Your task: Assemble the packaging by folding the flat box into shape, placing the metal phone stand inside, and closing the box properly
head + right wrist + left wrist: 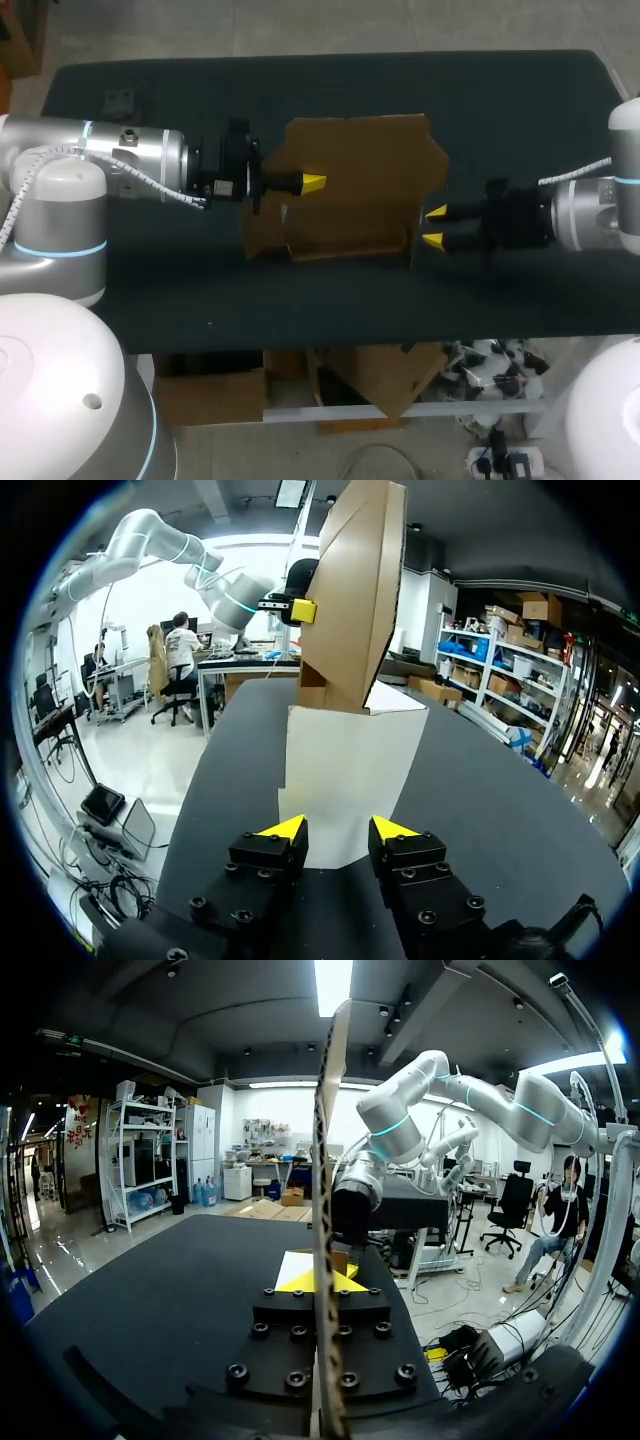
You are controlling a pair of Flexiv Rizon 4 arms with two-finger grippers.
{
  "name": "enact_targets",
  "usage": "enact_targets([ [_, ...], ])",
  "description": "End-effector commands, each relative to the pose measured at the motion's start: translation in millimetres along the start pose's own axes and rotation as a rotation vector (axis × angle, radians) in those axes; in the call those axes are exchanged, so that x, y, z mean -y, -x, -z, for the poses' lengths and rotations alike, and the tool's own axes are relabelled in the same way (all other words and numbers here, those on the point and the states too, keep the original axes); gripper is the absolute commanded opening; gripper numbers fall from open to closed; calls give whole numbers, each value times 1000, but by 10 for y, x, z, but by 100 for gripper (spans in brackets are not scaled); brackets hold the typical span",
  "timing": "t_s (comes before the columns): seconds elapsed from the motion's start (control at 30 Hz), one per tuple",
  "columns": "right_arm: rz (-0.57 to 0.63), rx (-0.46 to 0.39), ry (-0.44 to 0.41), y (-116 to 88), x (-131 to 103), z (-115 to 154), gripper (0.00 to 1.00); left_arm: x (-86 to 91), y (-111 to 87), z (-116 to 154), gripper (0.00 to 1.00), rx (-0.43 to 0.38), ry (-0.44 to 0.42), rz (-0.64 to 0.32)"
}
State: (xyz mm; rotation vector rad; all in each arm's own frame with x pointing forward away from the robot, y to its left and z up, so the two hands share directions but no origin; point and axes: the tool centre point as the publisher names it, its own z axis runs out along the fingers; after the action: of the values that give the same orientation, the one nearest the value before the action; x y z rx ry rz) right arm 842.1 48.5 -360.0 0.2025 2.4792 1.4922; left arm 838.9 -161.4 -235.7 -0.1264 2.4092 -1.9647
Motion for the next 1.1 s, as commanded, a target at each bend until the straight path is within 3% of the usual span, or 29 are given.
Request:
enact_targets([
  [0.03, 1, 0, 3, 7, -5, -23, 41, -50, 8, -13, 0, -2, 1, 0],
  [1.1, -19, -4, 25, 43, -42, -216, 42, -50, 8, -13, 0, -2, 1, 0],
])
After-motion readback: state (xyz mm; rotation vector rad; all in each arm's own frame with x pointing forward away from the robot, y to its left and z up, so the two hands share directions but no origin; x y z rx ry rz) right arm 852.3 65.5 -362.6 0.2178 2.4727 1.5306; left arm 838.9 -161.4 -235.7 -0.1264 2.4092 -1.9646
